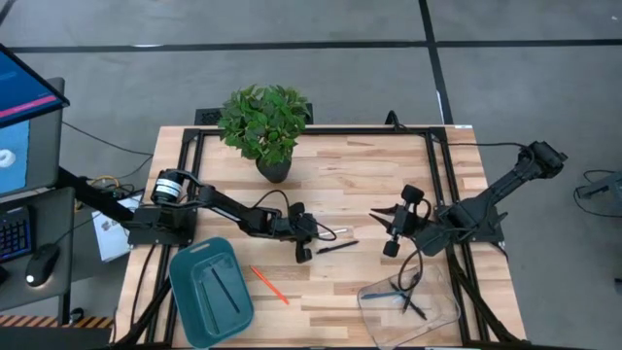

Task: Sort pens & pencils
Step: Put the white pencil into the blue bin

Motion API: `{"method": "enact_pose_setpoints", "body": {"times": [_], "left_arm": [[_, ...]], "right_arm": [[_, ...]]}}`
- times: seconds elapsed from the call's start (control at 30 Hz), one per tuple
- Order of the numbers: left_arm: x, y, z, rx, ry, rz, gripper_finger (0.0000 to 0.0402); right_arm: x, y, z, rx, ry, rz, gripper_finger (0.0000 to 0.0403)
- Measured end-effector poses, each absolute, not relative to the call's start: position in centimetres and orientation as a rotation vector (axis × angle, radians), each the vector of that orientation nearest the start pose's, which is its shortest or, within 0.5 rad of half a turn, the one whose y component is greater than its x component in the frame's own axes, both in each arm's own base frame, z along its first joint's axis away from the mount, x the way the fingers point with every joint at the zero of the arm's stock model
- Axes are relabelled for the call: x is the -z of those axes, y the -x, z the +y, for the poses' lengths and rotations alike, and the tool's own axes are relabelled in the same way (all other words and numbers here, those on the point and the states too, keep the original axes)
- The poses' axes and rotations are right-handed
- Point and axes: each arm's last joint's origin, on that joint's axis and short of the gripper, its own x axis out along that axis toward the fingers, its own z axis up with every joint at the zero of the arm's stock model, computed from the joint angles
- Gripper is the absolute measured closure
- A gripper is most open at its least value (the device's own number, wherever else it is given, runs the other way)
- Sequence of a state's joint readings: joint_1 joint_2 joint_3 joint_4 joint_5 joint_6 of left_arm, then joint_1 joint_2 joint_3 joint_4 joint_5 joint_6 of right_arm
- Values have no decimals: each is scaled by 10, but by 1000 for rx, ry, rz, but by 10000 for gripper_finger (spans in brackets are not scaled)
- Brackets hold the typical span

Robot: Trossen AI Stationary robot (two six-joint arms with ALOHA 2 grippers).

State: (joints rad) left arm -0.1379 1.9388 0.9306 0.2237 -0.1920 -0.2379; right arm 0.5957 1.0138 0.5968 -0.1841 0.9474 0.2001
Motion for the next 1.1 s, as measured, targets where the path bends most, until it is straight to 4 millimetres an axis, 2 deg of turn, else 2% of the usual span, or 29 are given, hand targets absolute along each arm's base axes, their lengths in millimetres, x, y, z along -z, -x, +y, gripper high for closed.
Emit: {"method": "enact_pose_setpoints", "body": {"times": [0.23,0.77,1.0,1.1], "left_arm": [[-107,-362,-47,-86,158,775,401],[-106,-360,-47,-84,200,805,401],[-85,-369,-50,-49,233,763,401],[-82,-371,-50,-47,237,751,401]], "right_arm": [[-235,-178,92,381,226,395,328],[-235,-178,92,375,242,399,328],[-235,-178,92,374,240,397,328],[-235,-178,92,374,241,398,328]]}}
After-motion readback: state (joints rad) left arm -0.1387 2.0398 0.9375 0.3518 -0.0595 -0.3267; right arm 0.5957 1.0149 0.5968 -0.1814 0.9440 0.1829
